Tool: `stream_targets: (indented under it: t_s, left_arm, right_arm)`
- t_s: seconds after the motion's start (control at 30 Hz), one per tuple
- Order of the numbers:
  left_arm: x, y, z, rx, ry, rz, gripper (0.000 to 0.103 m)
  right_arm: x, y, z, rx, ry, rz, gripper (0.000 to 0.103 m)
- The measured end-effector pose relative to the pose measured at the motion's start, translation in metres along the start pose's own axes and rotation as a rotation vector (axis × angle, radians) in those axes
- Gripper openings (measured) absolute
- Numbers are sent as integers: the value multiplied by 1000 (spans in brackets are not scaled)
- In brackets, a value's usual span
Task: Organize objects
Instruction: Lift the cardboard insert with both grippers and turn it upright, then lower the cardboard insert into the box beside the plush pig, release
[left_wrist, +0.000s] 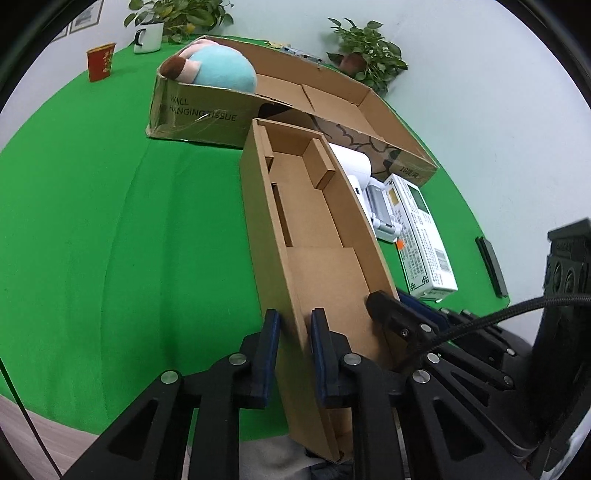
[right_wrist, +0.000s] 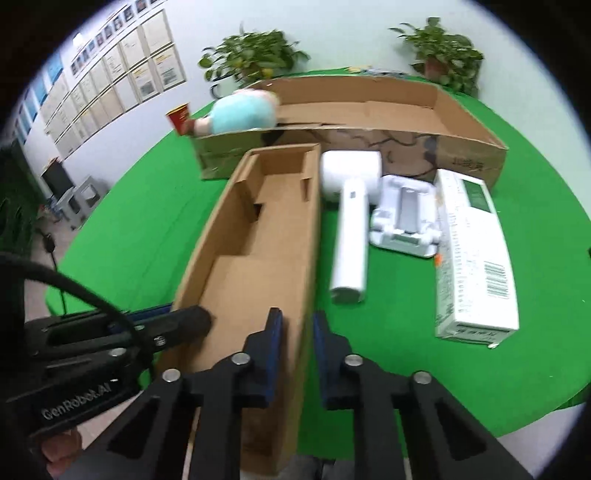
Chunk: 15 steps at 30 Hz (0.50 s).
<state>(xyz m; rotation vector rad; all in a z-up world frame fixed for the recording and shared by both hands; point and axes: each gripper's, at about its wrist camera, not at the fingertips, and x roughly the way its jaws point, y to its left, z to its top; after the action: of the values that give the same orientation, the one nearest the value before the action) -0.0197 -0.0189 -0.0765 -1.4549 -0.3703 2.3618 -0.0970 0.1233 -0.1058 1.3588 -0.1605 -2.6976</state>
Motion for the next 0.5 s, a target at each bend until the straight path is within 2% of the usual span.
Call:
stream_targets:
  t_s: [0.33,0.37,0.5]
  left_arm:
    - [1,-7,2,45,2,68,13]
    - [1,-9,2,50,0,85,12]
    - [-13,-14,4,72,-43,106,11]
  right_arm:
    - [2,4,1,-24,4,12,12]
    - [2,4,1,-23,6,12,10]
    - [-9,7,2,-16,-33,16,9]
